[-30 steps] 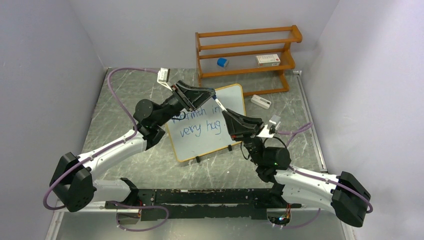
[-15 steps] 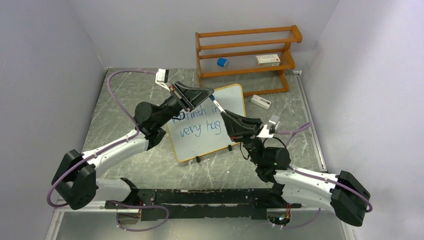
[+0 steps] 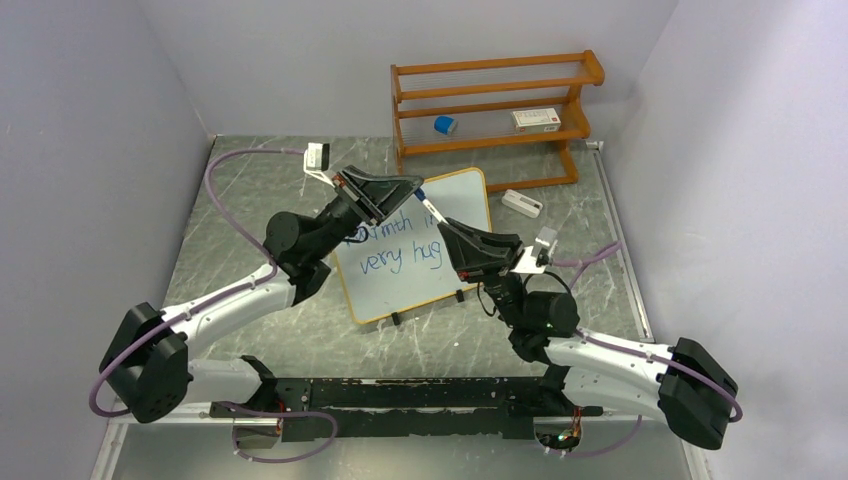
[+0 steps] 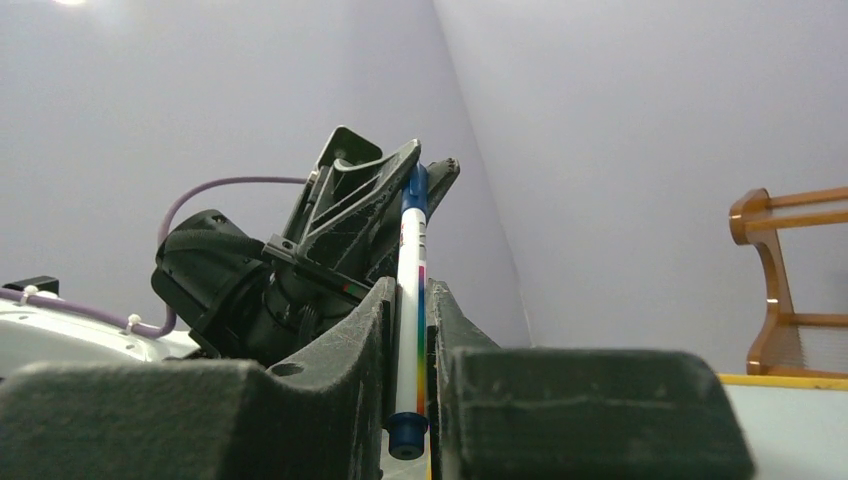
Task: Write a sentence on the whiteboard
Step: Insert the whiteboard marker without the cap into the pen cap.
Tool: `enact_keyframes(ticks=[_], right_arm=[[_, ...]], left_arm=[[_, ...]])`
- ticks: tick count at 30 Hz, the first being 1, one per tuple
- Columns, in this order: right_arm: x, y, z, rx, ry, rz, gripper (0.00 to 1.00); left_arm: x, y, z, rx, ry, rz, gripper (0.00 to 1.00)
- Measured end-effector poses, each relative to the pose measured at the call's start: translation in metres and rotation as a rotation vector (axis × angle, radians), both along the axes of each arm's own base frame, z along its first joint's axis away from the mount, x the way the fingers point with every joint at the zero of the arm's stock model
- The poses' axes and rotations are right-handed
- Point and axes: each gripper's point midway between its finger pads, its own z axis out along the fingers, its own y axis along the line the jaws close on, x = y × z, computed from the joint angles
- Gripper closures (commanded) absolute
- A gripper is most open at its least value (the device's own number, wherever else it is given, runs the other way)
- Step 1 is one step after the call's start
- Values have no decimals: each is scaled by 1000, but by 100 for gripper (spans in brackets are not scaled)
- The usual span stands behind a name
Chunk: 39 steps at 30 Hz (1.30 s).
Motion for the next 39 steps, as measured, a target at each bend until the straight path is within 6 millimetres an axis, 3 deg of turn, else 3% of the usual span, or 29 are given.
enact_keyframes(ticks=[18, 25, 31, 35, 39], right_arm=[[-13, 4, 24, -6, -81, 63, 100], [-15, 8, 20, -34, -79, 85, 100], [-12, 10, 13, -69, -57, 84, 100], [2, 8, 5, -99, -14, 33, 100], [12, 7, -6, -138, 22, -11, 100]], left_arm=[[-26, 4, 28, -61, -97, 88, 95], [-29, 12, 24, -2, -102, 158, 95], [-20, 15, 10, 107, -67, 220, 58], [-14, 5, -25, 248, -25, 188, 45], [8, 21, -47, 345, 23, 250, 38]])
